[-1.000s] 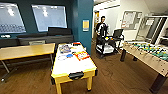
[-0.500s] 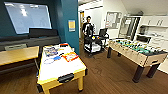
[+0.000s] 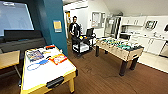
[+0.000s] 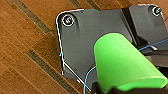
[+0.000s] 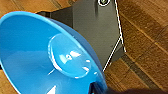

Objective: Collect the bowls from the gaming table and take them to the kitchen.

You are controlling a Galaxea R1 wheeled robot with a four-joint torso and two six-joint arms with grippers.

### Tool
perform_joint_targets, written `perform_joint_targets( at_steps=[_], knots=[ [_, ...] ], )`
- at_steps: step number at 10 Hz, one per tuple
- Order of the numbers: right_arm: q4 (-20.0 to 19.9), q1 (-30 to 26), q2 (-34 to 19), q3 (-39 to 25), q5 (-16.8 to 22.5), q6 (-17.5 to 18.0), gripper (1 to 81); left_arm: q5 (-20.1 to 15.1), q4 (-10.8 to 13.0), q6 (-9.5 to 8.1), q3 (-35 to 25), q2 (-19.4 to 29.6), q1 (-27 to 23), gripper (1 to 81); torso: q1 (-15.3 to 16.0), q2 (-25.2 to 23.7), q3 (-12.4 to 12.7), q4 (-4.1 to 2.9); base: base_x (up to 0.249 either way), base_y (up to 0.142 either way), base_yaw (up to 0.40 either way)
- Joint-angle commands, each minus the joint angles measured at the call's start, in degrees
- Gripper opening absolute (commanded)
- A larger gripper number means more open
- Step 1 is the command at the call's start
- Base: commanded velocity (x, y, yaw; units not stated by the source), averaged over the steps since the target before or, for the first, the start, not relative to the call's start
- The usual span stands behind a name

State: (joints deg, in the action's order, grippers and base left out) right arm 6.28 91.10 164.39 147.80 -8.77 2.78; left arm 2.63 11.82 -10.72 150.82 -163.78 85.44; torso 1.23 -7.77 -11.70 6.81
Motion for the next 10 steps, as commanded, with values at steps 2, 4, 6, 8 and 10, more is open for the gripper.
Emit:
perform_joint_targets(
  at_steps=[2, 4, 6, 8, 10],
  knots=[
    [0.49, -1.49, -0.35, 0.20, 2.88, -0.23, 1.0, -2.81, 1.27, 0.26, 0.26, 0.73, -2.42, 1.0, 0.02, 0.00, 0.00, 0.00, 0.000, 0.000, -0.396],
    [0.58, -1.57, -0.18, 0.20, 2.88, -0.23, 1.0, -2.72, 1.62, 0.25, 0.26, 0.82, -1.99, 1.0, 0.02, 0.00, 0.00, 0.00, 0.000, 0.000, -0.396],
    [0.49, -1.57, -0.09, 0.20, 2.88, -0.23, 1.0, -2.72, 1.53, 0.17, 0.70, 0.91, -1.81, 1.0, 0.02, 0.00, 0.00, 0.00, 0.000, 0.000, -0.396],
    [0.49, -1.66, -0.09, 0.46, 2.88, -0.23, 1.0, -2.72, 1.53, 0.26, 0.70, 0.91, -1.81, 1.0, 0.00, 0.00, 0.00, 0.00, 0.000, 0.000, -0.396],
    [0.49, -1.67, -0.09, 0.55, 2.88, -0.23, 1.0, -2.63, 1.53, 0.26, 0.70, 0.82, -1.81, 1.0, 0.00, 0.00, 0.00, 0.00, 0.000, 0.000, -0.396]
  ],
)
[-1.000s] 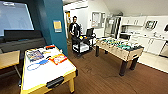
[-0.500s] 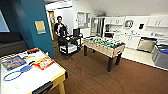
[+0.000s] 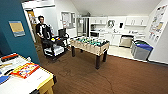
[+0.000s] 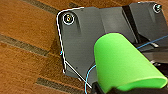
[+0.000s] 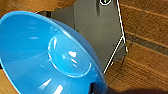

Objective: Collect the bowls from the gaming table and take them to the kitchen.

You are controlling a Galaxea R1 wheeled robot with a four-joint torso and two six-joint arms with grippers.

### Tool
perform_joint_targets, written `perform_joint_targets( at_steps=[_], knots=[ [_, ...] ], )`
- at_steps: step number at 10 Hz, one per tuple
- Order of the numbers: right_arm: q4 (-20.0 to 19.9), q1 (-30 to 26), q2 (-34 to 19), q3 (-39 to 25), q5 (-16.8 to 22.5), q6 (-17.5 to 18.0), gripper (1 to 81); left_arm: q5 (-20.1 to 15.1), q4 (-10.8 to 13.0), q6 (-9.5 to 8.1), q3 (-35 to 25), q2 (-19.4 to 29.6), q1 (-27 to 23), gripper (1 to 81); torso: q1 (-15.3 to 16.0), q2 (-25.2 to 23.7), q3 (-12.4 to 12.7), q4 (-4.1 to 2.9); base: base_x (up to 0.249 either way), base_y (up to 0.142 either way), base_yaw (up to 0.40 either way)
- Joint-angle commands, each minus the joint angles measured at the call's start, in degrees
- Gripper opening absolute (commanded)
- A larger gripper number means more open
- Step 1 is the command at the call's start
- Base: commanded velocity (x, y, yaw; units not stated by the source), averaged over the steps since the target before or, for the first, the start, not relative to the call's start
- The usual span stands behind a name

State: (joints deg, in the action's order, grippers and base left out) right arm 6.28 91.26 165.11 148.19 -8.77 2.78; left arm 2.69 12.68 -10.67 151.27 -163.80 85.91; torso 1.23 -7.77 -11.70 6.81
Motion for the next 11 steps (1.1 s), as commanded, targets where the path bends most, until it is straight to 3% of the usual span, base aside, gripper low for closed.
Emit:
perform_joint_targets(
  at_steps=[1, 5, 6, 7, 8, 11],
  knots=[
    [0.49, -1.91, -0.81, 0.25, 2.88, -0.23, 1.0, -2.69, 0.68, 0.21, 0.25, 0.84, -2.28, 1.0, 0.00, 0.00, 0.00, 0.00, 0.000, 0.000, -0.396],
    [0.93, -1.91, -0.81, 0.25, 2.88, -0.23, 1.0, -2.69, 0.59, 0.21, 0.25, 0.93, -2.19, 1.0, 0.00, 0.00, 0.00, 0.00, 0.000, 0.000, -0.392],
    [0.93, -1.91, -0.81, 0.25, 2.88, -0.23, 1.0, -2.69, 0.59, 0.12, 0.25, 0.93, -2.27, 1.0, 0.00, 0.00, 4.52, 0.00, 0.000, 0.000, -0.379],
    [1.02, -1.90, -0.81, 0.16, 2.88, -0.23, 1.0, -2.69, 0.59, 0.12, 0.25, 0.84, -2.19, 1.0, 0.02, 0.00, 5.85, 0.00, 0.000, 0.000, -0.377],
    [1.45, -1.91, -0.81, 0.16, 2.88, -0.23, 1.0, -2.69, 0.59, 0.12, 0.25, 0.93, -2.19, 1.0, 0.02, 0.02, 1.07, 0.00, 0.000, 0.000, -0.376],
    [1.63, -1.83, -0.81, 0.25, 2.96, -0.23, 1.0, -2.69, 0.51, 0.12, 0.25, 0.84, -2.19, 1.0, -0.06, -0.02, 3.84, 0.00, 0.000, 0.000, -0.279]
  ],
)
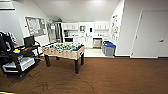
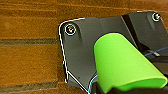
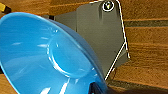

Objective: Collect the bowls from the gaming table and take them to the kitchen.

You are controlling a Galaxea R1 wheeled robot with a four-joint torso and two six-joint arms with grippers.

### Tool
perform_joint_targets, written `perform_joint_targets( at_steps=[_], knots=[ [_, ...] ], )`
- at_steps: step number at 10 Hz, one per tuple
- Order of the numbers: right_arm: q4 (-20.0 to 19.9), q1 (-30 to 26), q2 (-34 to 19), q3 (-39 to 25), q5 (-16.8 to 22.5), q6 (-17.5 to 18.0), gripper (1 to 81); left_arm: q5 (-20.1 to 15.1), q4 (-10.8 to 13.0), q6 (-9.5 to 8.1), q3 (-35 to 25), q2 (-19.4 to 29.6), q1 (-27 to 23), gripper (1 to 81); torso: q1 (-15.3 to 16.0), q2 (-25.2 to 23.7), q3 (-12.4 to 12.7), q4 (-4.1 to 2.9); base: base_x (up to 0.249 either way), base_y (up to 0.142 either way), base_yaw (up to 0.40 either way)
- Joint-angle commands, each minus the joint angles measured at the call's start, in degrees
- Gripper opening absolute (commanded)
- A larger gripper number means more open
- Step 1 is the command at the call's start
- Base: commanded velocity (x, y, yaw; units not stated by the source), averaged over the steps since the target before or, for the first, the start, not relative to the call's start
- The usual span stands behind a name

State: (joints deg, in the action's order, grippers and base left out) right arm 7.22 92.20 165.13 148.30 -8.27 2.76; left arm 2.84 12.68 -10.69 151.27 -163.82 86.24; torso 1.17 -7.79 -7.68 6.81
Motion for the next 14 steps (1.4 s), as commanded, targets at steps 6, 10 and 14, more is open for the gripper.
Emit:
perform_joint_targets(
  at_steps=[6, 10, 14],
  knots=[
    [0.69, -2.76, -0.83, 0.14, 2.46, -0.12, 1.0, -2.40, 0.51, 0.14, 0.25, 0.94, -2.60, 1.0, -0.02, 0.00, -0.02, 0.00, 0.000, 0.000, 0.000],
    [0.69, -2.85, -0.74, 0.31, 2.38, -0.12, 1.0, -1.96, 0.33, 0.14, 0.25, 0.86, -2.60, 1.0, -0.05, 0.00, 0.00, 0.00, 0.033, 0.000, 0.000],
    [0.69, -2.76, -0.74, 0.40, 2.38, -0.12, 1.0, -1.96, 0.33, 0.14, 0.25, 0.77, -2.60, 1.0, -0.09, -0.05, 0.00, 0.00, 0.166, 0.000, 0.000]
  ],
)
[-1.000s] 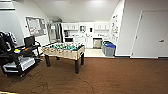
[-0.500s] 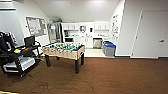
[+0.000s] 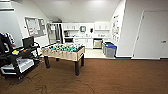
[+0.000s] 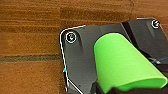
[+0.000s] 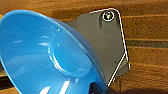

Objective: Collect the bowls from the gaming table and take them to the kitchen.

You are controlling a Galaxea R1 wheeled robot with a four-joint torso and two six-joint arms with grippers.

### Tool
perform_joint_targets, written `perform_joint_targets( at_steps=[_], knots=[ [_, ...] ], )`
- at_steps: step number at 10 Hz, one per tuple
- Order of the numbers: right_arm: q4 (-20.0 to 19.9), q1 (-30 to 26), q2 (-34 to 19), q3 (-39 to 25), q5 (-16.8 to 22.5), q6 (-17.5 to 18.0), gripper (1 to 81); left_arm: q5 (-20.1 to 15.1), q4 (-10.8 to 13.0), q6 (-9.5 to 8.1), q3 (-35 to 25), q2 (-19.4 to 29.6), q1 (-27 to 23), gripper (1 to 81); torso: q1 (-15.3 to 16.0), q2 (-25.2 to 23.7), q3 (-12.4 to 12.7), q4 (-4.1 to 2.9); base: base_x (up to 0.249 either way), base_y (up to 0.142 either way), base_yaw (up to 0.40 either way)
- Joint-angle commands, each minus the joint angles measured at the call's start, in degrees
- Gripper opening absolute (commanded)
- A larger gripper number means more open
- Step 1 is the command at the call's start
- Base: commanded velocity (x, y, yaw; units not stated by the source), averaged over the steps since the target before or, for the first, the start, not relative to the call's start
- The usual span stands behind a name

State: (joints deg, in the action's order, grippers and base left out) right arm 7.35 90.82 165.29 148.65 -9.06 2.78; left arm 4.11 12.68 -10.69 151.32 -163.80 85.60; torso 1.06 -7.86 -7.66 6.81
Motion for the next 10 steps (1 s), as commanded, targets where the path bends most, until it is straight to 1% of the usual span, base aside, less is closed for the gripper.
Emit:
perform_joint_targets(
  at_steps=[1, 10],
  knots=[
    [0.56, -1.38, -0.90, 0.14, 3.17, -0.14, 1.0, -3.23, 0.33, 0.14, 0.20, 0.76, -1.89, 1.0, 0.00, 0.00, 0.00, 0.00, 0.168, 0.000, 0.000],
    [0.56, -1.56, -0.73, 0.31, 3.26, -0.14, 1.0, -3.23, 0.59, 0.14, 0.20, 0.67, -1.88, 1.0, -0.05, 0.00, 0.02, 0.00, 0.168, -0.084, 0.000]
  ],
)
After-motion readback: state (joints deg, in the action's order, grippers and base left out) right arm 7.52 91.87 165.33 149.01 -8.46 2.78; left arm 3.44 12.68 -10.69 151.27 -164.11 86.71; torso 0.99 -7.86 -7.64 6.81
